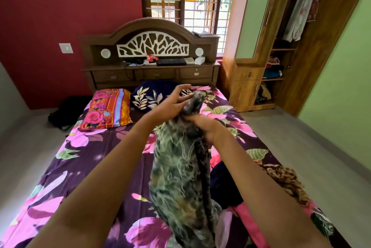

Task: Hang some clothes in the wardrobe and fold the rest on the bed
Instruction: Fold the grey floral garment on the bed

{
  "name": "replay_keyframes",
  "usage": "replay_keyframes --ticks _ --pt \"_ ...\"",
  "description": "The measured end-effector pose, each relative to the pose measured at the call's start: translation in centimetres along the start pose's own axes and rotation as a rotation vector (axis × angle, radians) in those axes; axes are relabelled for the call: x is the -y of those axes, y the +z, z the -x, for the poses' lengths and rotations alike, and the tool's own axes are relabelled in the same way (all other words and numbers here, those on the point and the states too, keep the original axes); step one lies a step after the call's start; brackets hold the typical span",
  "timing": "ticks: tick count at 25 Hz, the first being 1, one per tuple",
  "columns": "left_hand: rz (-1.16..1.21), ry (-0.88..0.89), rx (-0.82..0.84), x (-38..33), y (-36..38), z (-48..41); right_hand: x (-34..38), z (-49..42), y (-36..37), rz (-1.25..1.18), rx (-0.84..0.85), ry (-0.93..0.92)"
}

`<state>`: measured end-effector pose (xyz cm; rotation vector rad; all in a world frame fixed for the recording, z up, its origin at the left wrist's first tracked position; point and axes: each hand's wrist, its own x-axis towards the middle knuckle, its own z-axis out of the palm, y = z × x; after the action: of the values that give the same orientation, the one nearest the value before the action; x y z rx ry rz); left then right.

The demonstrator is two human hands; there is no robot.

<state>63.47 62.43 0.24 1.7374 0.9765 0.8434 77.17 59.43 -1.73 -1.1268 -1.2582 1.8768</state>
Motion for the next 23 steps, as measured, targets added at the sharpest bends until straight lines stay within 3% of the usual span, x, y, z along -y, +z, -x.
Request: replay_keyframes --ticks 3,5,8,12,14,17,20,23 --pt "0.009 -0.076 -0.321 1.9 -1.2 0.4 1.1 0.1 -2.1 -0.374 -0.134 -0.195" --pt "-0.087 -0.248 -0.404 4.1 -2.4 1.2 1.2 0.4 -2.9 -0.510 -0.132 -0.288" --pt "0.124 -0.588 -0.326 6.8 -2.6 3.0 2.0 1.3 -2.0 -0.560 -0.155 -0.385" --pt "0.328 -0.742 -0.201 7.4 -2.0 6.1 2.8 0.8 -1.8 -0.562 -0.202 -0.463" --pt "0.455 -0.723 -0.104 7.4 -2.4 6.7 2.6 0.8 -1.7 -0.552 -0.228 -0.451" --pt "0.653 -0.564 -0.259 6.8 -3.7 5.5 2.7 1.2 -2.7 -0.495 -0.263 -0.448" --pt "0.820 -0.298 -0.384 5.9 -5.3 4.4 2.2 1.1 -4.3 -0.256 -0.296 -0.152" --pt "0.655 -0.277 -0.327 4.8 -6.2 4.6 1.6 1.5 -6.5 0.097 -0.409 0.068"
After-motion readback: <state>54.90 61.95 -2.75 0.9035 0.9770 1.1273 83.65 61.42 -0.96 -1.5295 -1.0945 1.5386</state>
